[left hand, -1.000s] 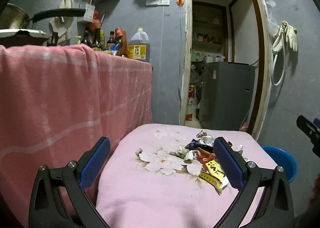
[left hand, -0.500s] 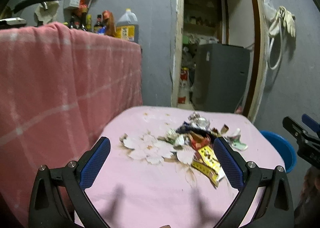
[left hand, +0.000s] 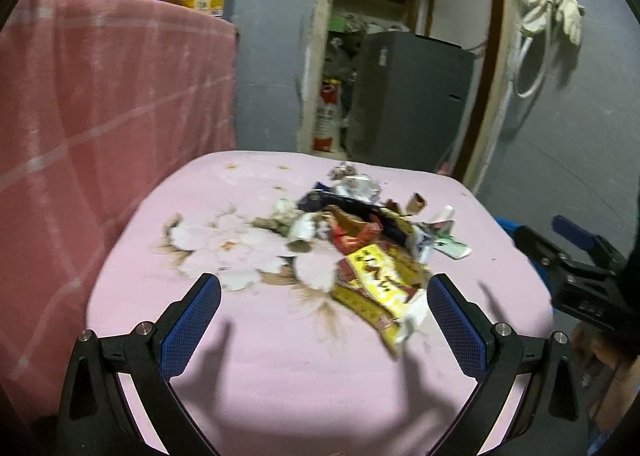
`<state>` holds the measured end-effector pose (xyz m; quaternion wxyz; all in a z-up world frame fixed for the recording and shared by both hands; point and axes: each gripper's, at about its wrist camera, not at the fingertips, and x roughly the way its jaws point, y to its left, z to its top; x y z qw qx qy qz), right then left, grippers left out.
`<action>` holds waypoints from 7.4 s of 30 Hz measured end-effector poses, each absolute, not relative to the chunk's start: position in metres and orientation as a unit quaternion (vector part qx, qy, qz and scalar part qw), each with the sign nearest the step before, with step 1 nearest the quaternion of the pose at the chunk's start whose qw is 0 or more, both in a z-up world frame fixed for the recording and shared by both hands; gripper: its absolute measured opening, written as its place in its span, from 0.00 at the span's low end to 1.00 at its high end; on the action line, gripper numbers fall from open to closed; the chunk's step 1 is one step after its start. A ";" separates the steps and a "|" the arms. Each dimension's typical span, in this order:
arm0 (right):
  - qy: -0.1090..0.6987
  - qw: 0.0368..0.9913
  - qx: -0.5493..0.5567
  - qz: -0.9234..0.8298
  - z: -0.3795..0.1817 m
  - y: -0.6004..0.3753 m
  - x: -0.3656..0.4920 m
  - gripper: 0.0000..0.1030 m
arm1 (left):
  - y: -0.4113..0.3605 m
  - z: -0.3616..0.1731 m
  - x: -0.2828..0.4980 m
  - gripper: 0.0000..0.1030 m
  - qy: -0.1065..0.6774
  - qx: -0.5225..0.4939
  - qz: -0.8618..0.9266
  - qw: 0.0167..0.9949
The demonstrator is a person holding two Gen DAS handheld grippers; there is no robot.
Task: Collect trash
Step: 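Grasp the yellow snack bag with the left gripper while the right grasps green-white paper, then carry both items over the blue basin and open both grippers to drop them, then move both tools back over the trash pile on the table, then grasp crumpled white paper with the left gripper while the right grasps a small brown scrap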
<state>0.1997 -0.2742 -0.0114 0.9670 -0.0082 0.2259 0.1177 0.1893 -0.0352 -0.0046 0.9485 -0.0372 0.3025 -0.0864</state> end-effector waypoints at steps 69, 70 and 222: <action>0.178 0.968 0.062 0.164 0.019 -0.290 0.189 0.35 | -0.054 0.017 0.220 0.61 0.269 -0.117 -0.222 0.930; 0.165 0.972 0.058 0.157 0.027 -0.294 0.187 0.35 | -0.060 0.023 0.221 0.61 0.259 -0.117 -0.226 0.932; 0.374 0.897 -0.035 0.234 -0.050 -0.223 0.280 0.11 | 0.017 -0.027 0.272 0.18 0.355 -0.089 -0.119 0.923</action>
